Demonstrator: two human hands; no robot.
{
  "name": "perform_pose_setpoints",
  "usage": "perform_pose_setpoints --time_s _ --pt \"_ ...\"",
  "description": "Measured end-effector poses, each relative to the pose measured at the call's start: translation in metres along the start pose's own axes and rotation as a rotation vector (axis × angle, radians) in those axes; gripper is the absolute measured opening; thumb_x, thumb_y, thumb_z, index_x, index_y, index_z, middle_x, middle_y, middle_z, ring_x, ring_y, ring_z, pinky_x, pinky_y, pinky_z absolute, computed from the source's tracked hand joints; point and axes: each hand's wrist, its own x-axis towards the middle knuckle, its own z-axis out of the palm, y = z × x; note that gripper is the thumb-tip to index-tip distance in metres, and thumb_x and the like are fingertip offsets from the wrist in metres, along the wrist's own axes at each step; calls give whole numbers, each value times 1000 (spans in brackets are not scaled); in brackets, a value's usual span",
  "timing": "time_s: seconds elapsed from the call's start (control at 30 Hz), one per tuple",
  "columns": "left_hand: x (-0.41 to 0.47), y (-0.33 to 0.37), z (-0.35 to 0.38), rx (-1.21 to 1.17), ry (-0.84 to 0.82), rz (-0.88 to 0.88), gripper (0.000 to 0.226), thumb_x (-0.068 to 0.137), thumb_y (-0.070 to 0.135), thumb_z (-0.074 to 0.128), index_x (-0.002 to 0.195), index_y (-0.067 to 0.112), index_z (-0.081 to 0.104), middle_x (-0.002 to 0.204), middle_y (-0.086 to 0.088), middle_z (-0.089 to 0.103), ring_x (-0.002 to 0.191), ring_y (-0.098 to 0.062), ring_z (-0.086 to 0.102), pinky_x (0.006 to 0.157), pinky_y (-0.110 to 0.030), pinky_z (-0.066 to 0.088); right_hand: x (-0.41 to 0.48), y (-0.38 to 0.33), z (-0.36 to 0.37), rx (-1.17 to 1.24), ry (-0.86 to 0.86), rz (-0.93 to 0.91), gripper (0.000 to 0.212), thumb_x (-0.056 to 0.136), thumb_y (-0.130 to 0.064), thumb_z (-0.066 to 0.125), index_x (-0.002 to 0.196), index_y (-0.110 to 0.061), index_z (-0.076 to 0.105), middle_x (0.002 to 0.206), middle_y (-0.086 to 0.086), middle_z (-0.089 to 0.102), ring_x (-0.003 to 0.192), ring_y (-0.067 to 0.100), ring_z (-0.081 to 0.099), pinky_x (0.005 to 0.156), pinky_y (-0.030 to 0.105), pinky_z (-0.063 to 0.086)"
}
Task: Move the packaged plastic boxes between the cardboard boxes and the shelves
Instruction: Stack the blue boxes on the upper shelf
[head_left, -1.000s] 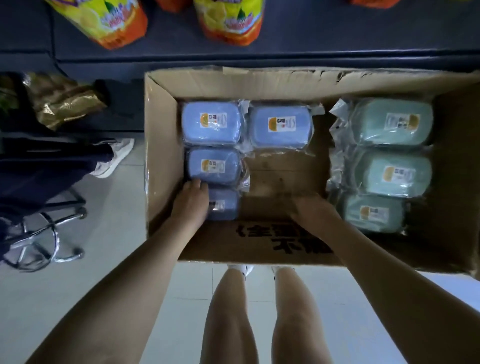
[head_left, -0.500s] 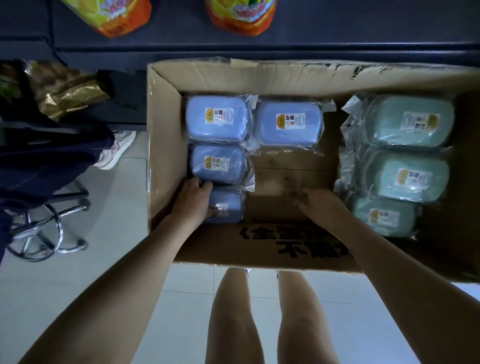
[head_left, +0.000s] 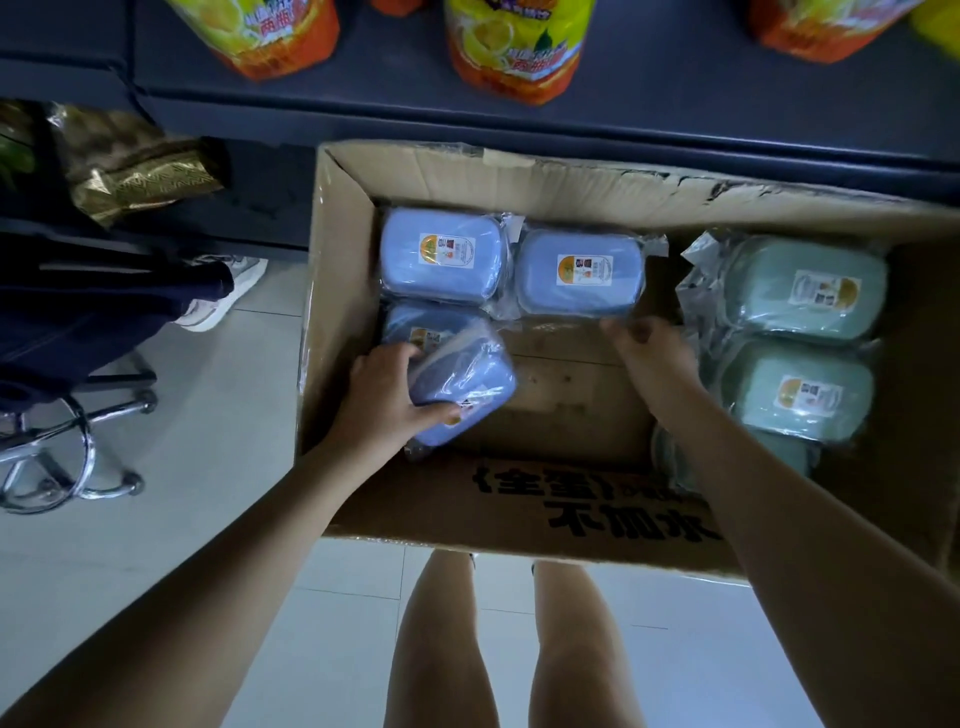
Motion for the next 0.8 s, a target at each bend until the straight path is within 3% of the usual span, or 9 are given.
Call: perform_pose_setpoints --time_s 0.1,0.2,0.3,0.4,0.47,0.53,0.63,0.7,0.8 --pt "6 4 -6 -394 -48 -186 61 56 39 87 104 17 57 101 1 60 92 -15 59 79 -27 46 14 -14 5 121 78 69 67 84 -58 58 128 -8 48 114 7 57 99 23 54 75 27 34" --pt "8 9 -6 -638 -52 -292 50 51 48 82 89 29 55 88 13 62 78 -2 60 69 -18 48 26 -25 11 277 84 133 74 78 -60 64 131 -9 50 119 6 59 108 24 56 78 28 39" --pt "8 12 -1 -752 -22 -351 34 71 25 82 87 27 52 86 11 60 78 -6 60 70 -19 49 32 -26 13 332 72 128 66 74 -58 69 122 -13 60 112 4 64 101 22 61 81 31 49" --pt "4 15 2 -873 -45 -444 24 78 18 74 86 25 53 89 5 61 80 -13 62 73 -33 53 31 -23 10 342 89 125 60 71 -56 73 112 -13 64 103 3 66 94 21 64 79 32 52" --pt "0 15 1 -962 -92 -497 21 79 15 73 92 21 57 91 1 65 76 -13 65 65 -32 56 26 -22 7 348 102 137 64 66 -57 76 112 -13 63 101 1 67 91 20 64 77 32 54" --pt "-5 16 -4 -1023 -151 -507 25 75 13 74 96 17 61 86 0 69 73 -14 67 61 -29 57 18 -21 3 358 107 151 73 60 -60 78 114 -14 60 103 2 67 91 20 65 79 35 56" --pt "-15 21 -16 -1060 -206 -488 39 62 15 77 99 13 63 90 -6 70 72 -15 69 63 -28 57 4 -18 -10 338 121 176 104 46 -69 78 129 -13 49 119 5 61 106 25 62 88 42 54" --pt "-26 26 -28 -1079 -228 -455 43 62 7 80 102 10 64 95 -10 69 74 -14 69 63 -26 56 -8 -15 -22 315 136 159 104 53 -63 80 134 -10 42 129 8 55 115 29 56 95 41 49" --pt "-46 37 -52 -1105 -244 -366 39 64 11 71 103 9 67 94 -6 72 82 -15 68 73 -25 54 -27 -9 -41 288 145 119 97 68 -48 79 144 -12 29 140 10 45 124 32 48 99 40 45"
